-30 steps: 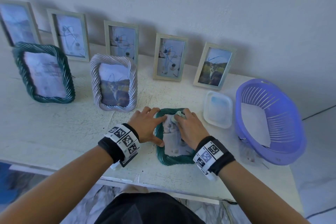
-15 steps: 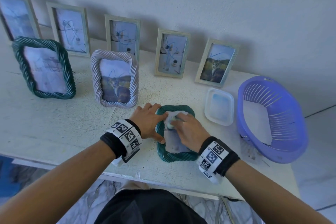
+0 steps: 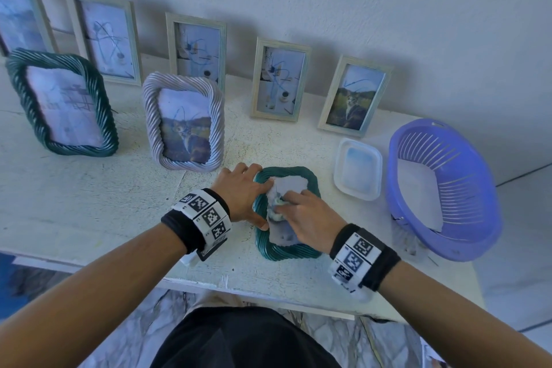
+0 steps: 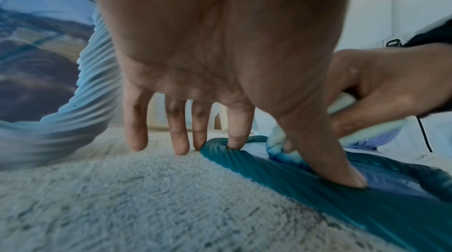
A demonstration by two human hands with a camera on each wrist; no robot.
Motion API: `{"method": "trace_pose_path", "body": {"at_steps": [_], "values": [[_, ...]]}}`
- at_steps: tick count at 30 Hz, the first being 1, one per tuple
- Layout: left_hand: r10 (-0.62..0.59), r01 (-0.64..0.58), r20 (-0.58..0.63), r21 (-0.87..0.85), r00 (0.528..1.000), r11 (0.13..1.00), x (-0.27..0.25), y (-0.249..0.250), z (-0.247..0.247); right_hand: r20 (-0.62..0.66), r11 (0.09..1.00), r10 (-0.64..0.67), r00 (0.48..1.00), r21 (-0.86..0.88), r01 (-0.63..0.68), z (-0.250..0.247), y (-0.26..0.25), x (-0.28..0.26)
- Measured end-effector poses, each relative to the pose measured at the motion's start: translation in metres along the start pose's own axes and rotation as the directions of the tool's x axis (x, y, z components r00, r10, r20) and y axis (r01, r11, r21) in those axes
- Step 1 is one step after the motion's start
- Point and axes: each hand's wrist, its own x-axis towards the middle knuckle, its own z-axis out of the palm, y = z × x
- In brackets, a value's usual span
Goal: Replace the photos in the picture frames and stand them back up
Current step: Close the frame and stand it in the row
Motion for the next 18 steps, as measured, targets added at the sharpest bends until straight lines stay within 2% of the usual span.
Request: {"method": "trace_pose_path", "body": {"at_steps": [2, 6, 9, 11, 14, 16, 18], "values": [[0.003, -0.003, 0.004, 0.000, 1.000, 1.000, 0.000, -0.001, 0.000, 0.027, 0.996, 0.086, 0.996, -0.039, -0.085, -0.004, 0.018, 0.012], [-0.003, 0.003, -0.002, 0.013, 1.000, 1.000, 0.000, 0.000, 0.000, -0.067, 0.976, 0.217, 0.974, -0.003, -0.218, -0.008, 0.036, 0.034], [-0.006, 0.006, -0.002, 0.037, 1.000, 0.999, 0.001, 0.001, 0.000, -0.050, 0.972, 0.210, 0.976, 0.120, -0.203, 0.001, 0.020, 0.007], [-0.005, 0.006, -0.003, 0.045, 1.000, 0.999, 0.001, 0.000, 0.000, -0.024, 0.968, 0.140, 0.990, 0.214, -0.132, 0.003, 0.010, -0.018], [-0.003, 0.003, 0.002, 0.052, 1.000, 0.999, 0.002, 0.001, 0.000, 0.042, 0.983, 0.052, 0.998, 0.173, -0.058, 0.002, 0.018, -0.020], [0.001, -0.001, 0.002, 0.063, 1.000, 0.998, 0.002, 0.001, -0.001, 0.017, 0.991, 0.095, 0.995, 0.097, -0.097, -0.002, 0.029, -0.001], [0.001, -0.001, 0.003, 0.070, 1.000, 0.998, 0.002, 0.002, -0.002, -0.026, 0.976, 0.208, 0.978, 0.067, -0.206, -0.008, 0.038, 0.016]]}}
